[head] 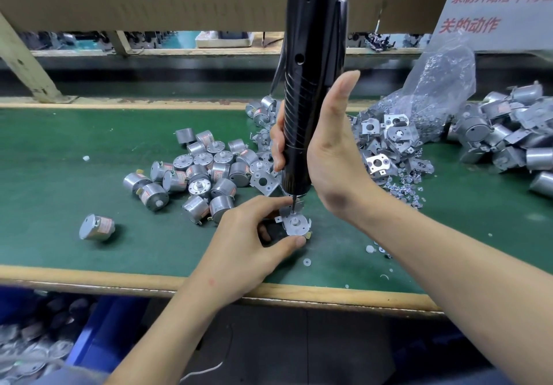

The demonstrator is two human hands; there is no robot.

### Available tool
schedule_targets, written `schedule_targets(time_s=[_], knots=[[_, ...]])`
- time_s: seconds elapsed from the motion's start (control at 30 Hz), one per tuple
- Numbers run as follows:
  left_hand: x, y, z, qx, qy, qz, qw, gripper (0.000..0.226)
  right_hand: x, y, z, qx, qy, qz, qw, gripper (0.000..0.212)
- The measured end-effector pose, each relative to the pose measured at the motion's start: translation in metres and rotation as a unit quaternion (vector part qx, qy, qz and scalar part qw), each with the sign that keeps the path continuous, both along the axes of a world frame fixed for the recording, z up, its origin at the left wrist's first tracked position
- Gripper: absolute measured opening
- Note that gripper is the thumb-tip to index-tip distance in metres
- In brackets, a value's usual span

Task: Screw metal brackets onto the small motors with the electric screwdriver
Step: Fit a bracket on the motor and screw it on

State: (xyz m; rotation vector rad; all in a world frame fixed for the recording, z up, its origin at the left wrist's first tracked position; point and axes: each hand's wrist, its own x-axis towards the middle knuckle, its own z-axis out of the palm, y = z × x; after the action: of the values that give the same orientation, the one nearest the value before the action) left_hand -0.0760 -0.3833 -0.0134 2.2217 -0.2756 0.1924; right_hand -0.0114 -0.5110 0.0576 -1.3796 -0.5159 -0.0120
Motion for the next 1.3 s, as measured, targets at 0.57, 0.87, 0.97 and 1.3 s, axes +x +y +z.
schedule_targets(time_s=[0.57,0.87,0.97,1.3], knots=[[0.0035,-0.0032,-0.0036,0.074,-0.042,0.006,0.996,0.048,-0.0010,0.0029,-0.0029,0.012,-0.005,0.004,1.000,0.078],[0.0028,-0.0049,-0.0046,0.078,-0.049,0.008,0.996,0.046,-0.0011,0.0047,-0.0042,0.025,-0.004,0.005,1.000,0.072],[0.0033,-0.0050,-0.0051,0.080,-0.052,0.009,0.995,0.046,-0.0017,0.0055,-0.0043,0.025,-0.006,0.004,1.000,0.072],[0.0051,-0.0043,-0.0023,0.085,-0.046,-0.005,0.995,0.044,-0.0028,0.0033,-0.0031,0.013,-0.007,0.008,1.000,0.075]])
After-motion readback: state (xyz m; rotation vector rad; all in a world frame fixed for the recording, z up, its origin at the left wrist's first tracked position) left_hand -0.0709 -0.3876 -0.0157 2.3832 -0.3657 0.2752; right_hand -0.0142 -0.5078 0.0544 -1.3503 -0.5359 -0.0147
